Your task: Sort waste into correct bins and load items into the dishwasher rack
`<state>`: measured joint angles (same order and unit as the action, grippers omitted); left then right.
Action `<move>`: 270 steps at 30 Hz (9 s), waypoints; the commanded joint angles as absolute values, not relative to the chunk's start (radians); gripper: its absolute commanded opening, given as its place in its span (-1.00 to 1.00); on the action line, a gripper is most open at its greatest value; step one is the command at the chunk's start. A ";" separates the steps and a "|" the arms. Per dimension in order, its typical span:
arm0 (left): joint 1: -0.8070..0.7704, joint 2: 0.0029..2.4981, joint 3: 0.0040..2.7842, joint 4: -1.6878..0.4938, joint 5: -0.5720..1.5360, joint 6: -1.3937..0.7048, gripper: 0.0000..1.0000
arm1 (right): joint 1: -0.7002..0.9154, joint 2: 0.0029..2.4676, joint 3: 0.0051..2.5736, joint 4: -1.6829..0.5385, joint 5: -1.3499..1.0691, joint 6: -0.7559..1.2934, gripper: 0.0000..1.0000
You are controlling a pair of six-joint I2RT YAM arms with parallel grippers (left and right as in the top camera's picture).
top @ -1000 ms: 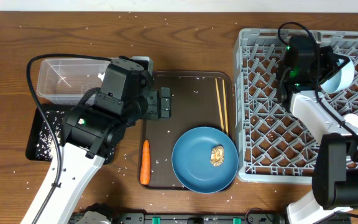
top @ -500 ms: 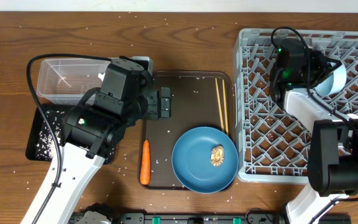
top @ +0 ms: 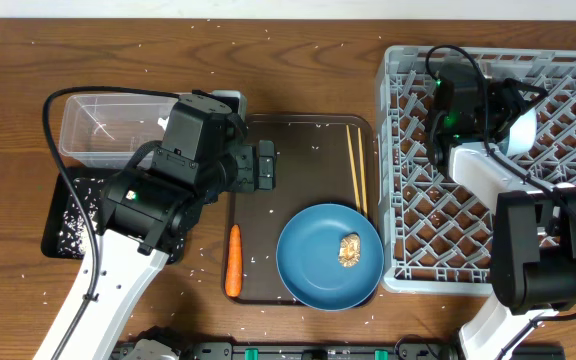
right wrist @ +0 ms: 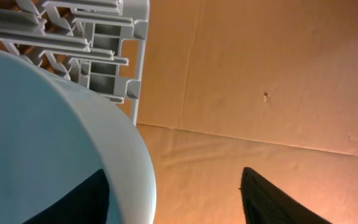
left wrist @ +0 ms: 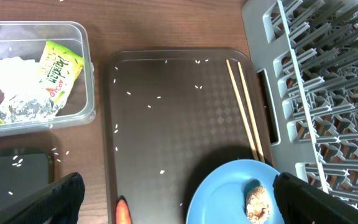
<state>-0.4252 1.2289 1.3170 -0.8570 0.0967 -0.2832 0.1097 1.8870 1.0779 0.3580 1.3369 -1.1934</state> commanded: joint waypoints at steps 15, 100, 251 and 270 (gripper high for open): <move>-0.420 1.229 1.320 -0.860 0.077 -0.270 0.95 | 0.257 1.897 1.078 0.276 1.201 -1.108 0.78; -0.649 1.752 1.088 -0.922 0.162 -0.308 0.23 | 0.042 1.034 1.082 -0.835 -0.303 0.321 0.98; -0.574 1.150 1.315 -0.688 0.167 -0.216 -0.88 | 0.229 1.155 1.082 -0.584 -0.764 0.238 0.07; -0.588 1.140 1.315 -0.653 0.054 -0.173 0.16 | 0.197 1.134 1.082 -0.609 -0.611 0.238 -0.97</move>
